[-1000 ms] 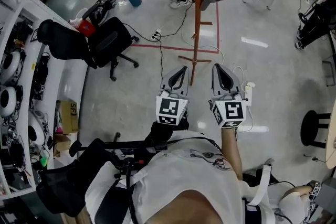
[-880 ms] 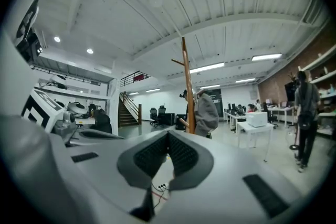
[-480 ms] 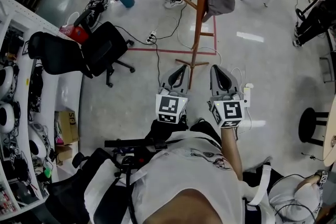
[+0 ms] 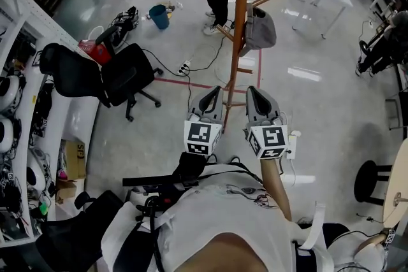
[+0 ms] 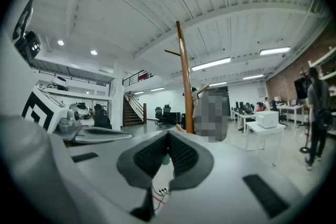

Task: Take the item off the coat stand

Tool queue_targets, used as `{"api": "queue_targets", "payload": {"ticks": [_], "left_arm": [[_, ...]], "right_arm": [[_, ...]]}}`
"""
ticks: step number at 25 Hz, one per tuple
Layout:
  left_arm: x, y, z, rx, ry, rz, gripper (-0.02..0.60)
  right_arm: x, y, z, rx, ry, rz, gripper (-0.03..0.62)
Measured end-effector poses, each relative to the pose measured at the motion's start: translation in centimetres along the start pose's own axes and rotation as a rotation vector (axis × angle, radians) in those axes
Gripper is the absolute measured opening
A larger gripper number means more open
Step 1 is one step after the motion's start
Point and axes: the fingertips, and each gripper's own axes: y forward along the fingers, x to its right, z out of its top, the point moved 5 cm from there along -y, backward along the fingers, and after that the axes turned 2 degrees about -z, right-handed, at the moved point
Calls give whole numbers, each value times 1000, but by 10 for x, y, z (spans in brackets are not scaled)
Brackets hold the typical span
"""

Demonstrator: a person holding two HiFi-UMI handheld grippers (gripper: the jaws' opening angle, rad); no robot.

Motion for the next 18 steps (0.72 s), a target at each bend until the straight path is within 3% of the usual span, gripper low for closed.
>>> {"api": "queue_targets", "payload": {"ticks": [18], "left_arm": [[-6,43,15,0,-1,15,2]], "right_arm": [[30,34,2,-16,8,26,5]]}}
